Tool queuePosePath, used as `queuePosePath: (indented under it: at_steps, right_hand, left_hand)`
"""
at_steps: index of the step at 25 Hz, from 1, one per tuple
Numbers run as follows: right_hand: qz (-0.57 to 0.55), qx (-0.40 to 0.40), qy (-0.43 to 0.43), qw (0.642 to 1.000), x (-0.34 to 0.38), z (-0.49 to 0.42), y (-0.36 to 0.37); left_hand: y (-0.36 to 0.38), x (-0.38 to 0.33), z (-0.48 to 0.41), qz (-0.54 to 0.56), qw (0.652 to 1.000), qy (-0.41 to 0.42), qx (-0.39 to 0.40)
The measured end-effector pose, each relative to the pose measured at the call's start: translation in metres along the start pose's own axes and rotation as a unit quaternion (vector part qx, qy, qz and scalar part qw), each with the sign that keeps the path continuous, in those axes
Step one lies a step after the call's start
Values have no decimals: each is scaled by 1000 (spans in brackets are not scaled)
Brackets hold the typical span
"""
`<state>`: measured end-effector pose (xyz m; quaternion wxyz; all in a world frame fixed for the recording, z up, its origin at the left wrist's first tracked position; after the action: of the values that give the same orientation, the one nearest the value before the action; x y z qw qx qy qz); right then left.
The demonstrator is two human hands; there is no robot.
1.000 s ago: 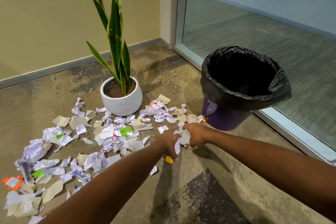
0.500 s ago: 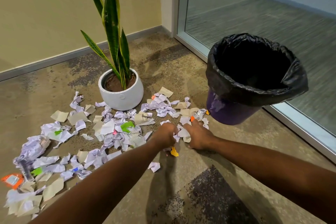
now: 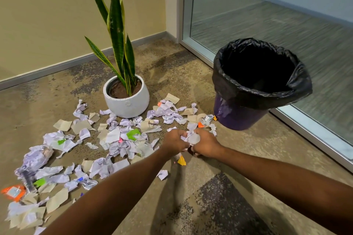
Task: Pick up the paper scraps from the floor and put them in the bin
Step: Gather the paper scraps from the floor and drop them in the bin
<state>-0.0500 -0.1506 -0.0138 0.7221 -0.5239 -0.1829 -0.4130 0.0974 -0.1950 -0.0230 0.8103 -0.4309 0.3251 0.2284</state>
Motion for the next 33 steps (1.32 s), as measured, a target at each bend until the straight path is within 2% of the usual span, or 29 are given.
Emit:
queuePosePath:
  at_steps: [3, 5, 13, 19, 24, 28, 33]
  right_hand:
    - [18, -27, -26, 999, 25, 0, -27]
    - [2, -49, -42, 998, 47, -1, -49]
    - [-132, -112, -140, 975, 148, 15, -139]
    - [-220, -127, -172, 952, 173, 29, -217]
    - [-260, -121, -143, 947, 147, 26, -275]
    - [-285, -120, -94, 946, 112, 23, -302]
    - [-244, -111, -22, 963, 77, 17, -320]
  left_hand:
    - [-15, -22, 1, 89, 996, -16, 2]
    - [-32, -41, 2, 116, 993, 3, -20]
    - [-114, -151, 11, 157, 978, 99, -98]
    - [-132, -238, 16, 168, 962, 177, -119]
    - [-106, -298, 11, 170, 963, 189, -93]
    - [-79, -320, 2, 190, 964, 172, -66]
    - [-65, -323, -6, 215, 965, 147, -31]
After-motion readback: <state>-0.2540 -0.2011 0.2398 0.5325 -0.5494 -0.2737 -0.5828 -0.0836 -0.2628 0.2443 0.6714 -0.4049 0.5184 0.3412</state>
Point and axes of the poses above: each hand's wrist, its own z-axis away from the middle knuckle, its own y-axis out of the palm, x = y × z, the point moved 6 cm from there along -z, towards the middle knuckle, and after that the axes turned 7 degrees about -z, right-handed, at the moved point
